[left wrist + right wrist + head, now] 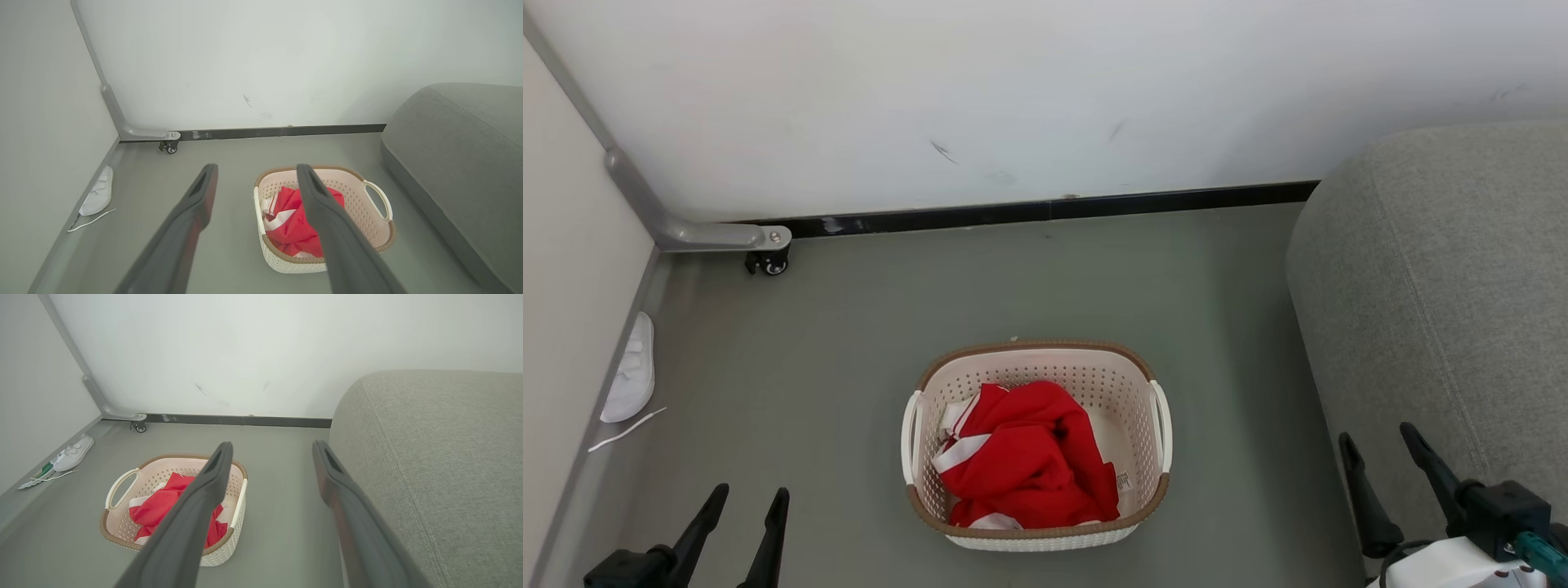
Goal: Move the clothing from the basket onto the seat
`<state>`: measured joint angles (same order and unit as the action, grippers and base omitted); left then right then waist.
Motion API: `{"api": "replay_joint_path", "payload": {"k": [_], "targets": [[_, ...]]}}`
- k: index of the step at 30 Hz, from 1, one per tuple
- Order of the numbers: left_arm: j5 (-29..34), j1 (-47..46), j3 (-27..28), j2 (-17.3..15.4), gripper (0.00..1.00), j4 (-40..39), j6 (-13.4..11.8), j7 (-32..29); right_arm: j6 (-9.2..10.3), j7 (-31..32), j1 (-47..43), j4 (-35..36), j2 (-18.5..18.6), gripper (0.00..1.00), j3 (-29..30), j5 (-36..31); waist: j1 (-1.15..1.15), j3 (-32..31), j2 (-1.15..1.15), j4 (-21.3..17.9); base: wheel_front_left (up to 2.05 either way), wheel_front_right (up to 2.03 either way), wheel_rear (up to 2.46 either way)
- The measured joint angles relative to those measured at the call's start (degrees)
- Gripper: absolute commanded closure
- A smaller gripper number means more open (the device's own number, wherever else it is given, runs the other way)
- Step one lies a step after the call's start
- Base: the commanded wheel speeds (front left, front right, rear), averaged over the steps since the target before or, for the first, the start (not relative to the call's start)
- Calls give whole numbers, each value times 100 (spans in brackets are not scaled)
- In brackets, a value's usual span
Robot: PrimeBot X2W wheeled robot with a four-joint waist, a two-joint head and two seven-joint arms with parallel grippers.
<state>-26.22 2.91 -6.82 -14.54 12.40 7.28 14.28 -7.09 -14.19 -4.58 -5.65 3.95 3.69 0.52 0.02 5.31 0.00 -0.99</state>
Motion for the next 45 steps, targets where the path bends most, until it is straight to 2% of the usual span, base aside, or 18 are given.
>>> {"api": "replay_joint_path", "payload": {"k": [9, 18, 45], "targets": [[-69, 0, -83, -12, 0, -49, 0, 0, 0, 0, 12, 67, -23, 0, -99, -20, 0, 303, 0, -29, 0, 0, 0], [-210, -15, -63, -168, 0, -211, 0, 0, 0, -1, 63, 178, -45, 0, -118, -62, 0, 746, 0, -61, 0, 0, 0], [-465, -874, 41, -667, 0, -633, 0, 2, -4, -1, 1158, 436, -148, 0, -67, -225, 0, 2388, 0, -149, 0, 0, 0]]}}
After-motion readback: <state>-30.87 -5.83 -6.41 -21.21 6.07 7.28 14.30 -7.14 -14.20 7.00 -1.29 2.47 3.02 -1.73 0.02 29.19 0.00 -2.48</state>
